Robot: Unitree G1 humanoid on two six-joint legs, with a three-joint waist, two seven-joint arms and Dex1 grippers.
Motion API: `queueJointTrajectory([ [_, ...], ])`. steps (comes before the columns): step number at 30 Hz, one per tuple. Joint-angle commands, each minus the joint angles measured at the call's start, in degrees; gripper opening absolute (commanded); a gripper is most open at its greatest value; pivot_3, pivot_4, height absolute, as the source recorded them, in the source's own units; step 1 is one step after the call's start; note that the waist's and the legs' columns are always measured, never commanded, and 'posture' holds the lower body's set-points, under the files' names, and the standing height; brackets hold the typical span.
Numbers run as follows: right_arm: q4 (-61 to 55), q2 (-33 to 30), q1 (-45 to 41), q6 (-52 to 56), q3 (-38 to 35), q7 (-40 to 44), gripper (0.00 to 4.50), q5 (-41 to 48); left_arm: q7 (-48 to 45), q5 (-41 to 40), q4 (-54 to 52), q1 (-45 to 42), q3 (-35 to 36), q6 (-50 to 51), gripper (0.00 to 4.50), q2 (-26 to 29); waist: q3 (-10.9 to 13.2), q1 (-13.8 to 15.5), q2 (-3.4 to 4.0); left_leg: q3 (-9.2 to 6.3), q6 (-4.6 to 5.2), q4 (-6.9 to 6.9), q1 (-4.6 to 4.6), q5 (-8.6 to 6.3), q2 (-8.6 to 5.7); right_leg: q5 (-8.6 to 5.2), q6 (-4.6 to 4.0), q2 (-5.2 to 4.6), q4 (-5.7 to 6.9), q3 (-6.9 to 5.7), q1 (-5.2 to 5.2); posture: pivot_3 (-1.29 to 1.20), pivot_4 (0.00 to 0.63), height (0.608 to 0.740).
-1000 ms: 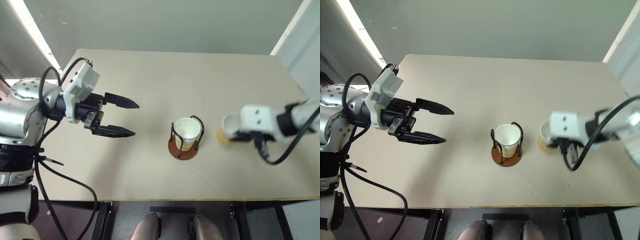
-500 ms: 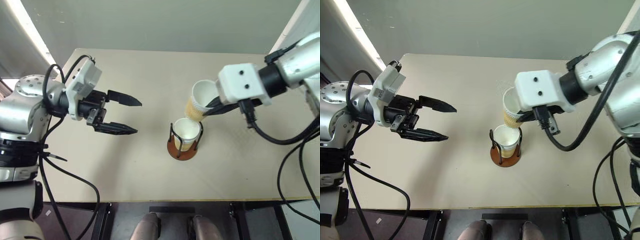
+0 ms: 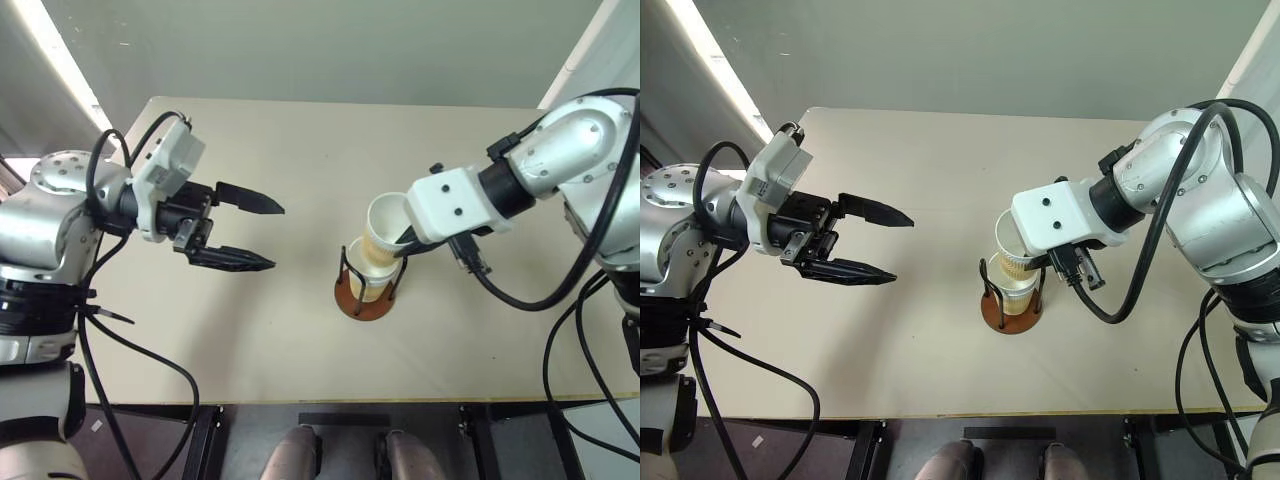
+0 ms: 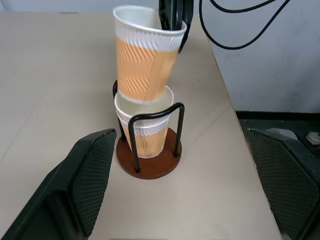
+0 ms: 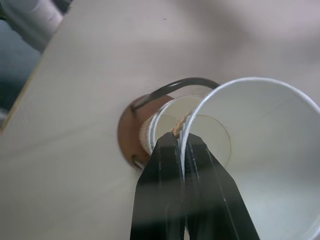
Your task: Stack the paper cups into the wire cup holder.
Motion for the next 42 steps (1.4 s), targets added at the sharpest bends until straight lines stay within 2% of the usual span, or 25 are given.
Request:
queueJointTrajectory([
  [1,-1.1,0.5,0.1,-1.5,-0.1,0.1,0.05,-1.8,-1.1,-0.5,-1.8,-0.2,1.6,0.3,4.50,1.1,0.0,0.0,0.00,0.00,0.00,0.00,0.00,0.00,0.00,0.00,0.00,0.00,0.00,0.00,0.00,0.00,0.150,0.740],
  [4,-1.3,1.2,0.6,-1.6,0.5,-0.2,0.05,-2.9,-1.2,-0.3,-1.6,-0.6,1.4,0.3,4.50,1.1,0.0,0.0,0.00,0.00,0.00,0.01,0.00,0.00,0.00,0.00,0.00,0.00,0.00,0.00,0.01,0.00,0.150,0.740],
  [8,-1.7,2.5,0.1,-0.3,-0.1,-0.2,0.90,-2.6,-1.4,0.0,-1.3,-0.8,1.2,0.0,4.50,1.1,0.0,0.0,0.00,0.00,0.00,0.00,0.00,0.00,0.00,0.00,0.00,0.00,0.00,0.00,0.00,0.00,0.150,0.740],
  [17,3.1,6.7,-4.8,3.3,-5.1,-5.5,4.12,-1.5,-0.9,0.1,-1.2,-0.5,1.3,0.2,4.50,0.9,0.0,-0.1,0.01,0.00,0.00,0.00,0.01,0.00,0.00,0.00,-0.01,0.00,0.00,0.00,-0.01,0.00,0.150,0.740],
  [24,11.7,5.4,-5.2,9.2,-12.4,-14.2,4.12,-2.2,3.9,-1.1,-1.5,0.9,3.3,4.2,4.50,0.4,0.0,0.0,0.00,-0.04,-0.01,-0.01,-0.01,0.00,-0.02,-0.01,-0.02,-0.01,-0.05,-0.01,0.01,0.00,0.150,0.740],
  [28,15.6,4.9,-1.0,9.9,-16.8,-19.5,4.12,-1.5,7.6,-0.9,-0.5,2.2,5.4,4.2,4.50,-0.6,0.0,0.1,0.00,-0.04,-0.05,-0.05,0.02,0.02,-0.02,-0.01,-0.01,0.00,-0.03,-0.01,0.03,0.00,0.150,0.740],
  [36,22.8,8.3,11.4,11.4,-28.1,-30.7,4.12,2.9,14.1,-0.5,1.8,5.7,8.8,5.0,4.50,-2.1,0.0,0.1,0.01,0.01,-0.11,-0.09,0.04,0.05,-0.01,0.00,0.00,0.00,0.01,0.02,0.00,0.00,0.150,0.740],
  [42,30.0,11.8,14.0,11.5,-36.5,-38.8,4.12,7.0,20.2,0.0,3.7,7.4,12.3,3.7,4.50,-3.4,0.0,0.2,0.01,0.02,-0.12,-0.08,0.04,0.06,-0.02,0.00,0.00,0.00,0.01,0.02,-0.01,0.00,0.150,0.740],
])
